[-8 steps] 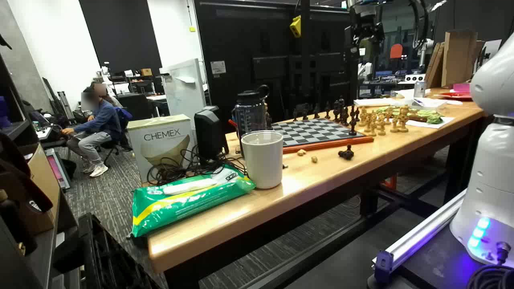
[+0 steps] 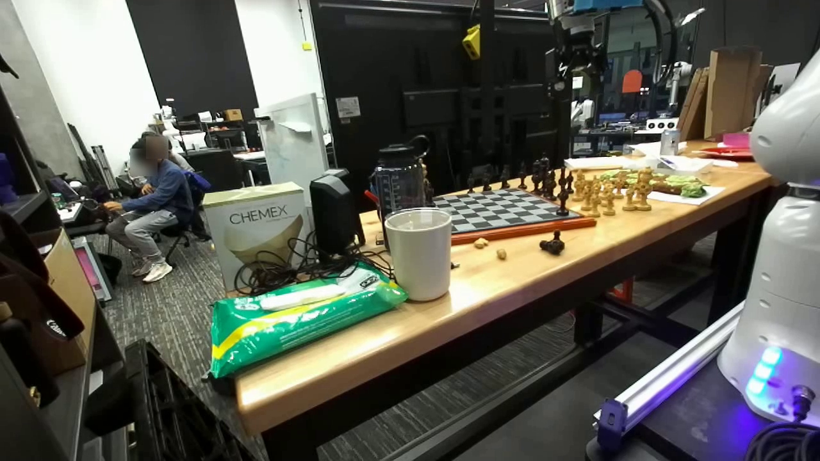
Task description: Pick the black bishop and set it next to the left of the black rook
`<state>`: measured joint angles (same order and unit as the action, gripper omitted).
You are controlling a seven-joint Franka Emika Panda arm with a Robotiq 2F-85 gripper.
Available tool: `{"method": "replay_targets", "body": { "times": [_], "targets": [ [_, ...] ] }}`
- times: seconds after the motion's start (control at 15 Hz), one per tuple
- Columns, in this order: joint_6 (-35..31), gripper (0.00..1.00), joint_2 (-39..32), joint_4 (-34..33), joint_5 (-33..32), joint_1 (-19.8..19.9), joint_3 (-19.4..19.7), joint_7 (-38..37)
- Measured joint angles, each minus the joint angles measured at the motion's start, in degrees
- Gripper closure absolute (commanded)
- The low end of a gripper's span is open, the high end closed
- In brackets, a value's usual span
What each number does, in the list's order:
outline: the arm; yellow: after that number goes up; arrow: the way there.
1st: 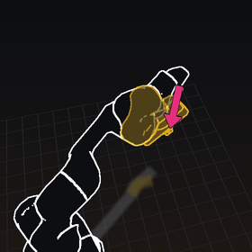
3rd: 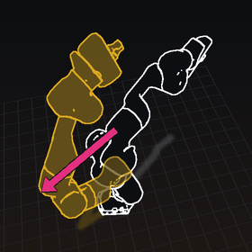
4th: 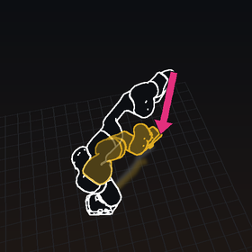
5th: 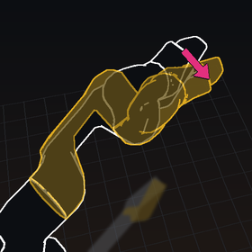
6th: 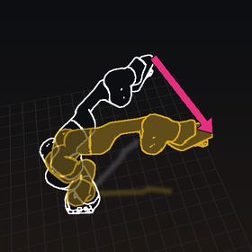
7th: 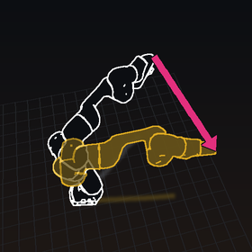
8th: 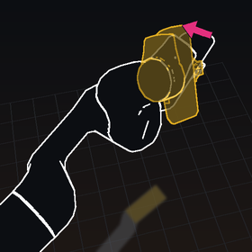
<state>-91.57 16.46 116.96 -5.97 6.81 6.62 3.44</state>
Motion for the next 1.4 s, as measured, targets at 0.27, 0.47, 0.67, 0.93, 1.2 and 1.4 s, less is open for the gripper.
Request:
{"method": "replay_targets", "body": {
  "times": [0.27,0.47,0.67,0.93,1.2,1.4],
  "targets": [
    [-2.54,0.00,-2.09,0.17,1.01,0.01,0.09,-0.13],
    [-5.05,0.00,-3.20,0.49,1.38,0.01,0.11,-0.01],
    [-7.55,0.00,-3.59,1.30,2.51,0.02,0.26,0.01],
    [-8.25,0.00,-3.84,2.24,6.00,0.10,1.19,-0.67],
    [-8.29,0.00,-4.37,2.59,7.31,0.34,1.68,-1.18],
    [-8.71,0.00,-4.39,2.71,7.32,0.34,1.64,-4.20]
  ]
}}
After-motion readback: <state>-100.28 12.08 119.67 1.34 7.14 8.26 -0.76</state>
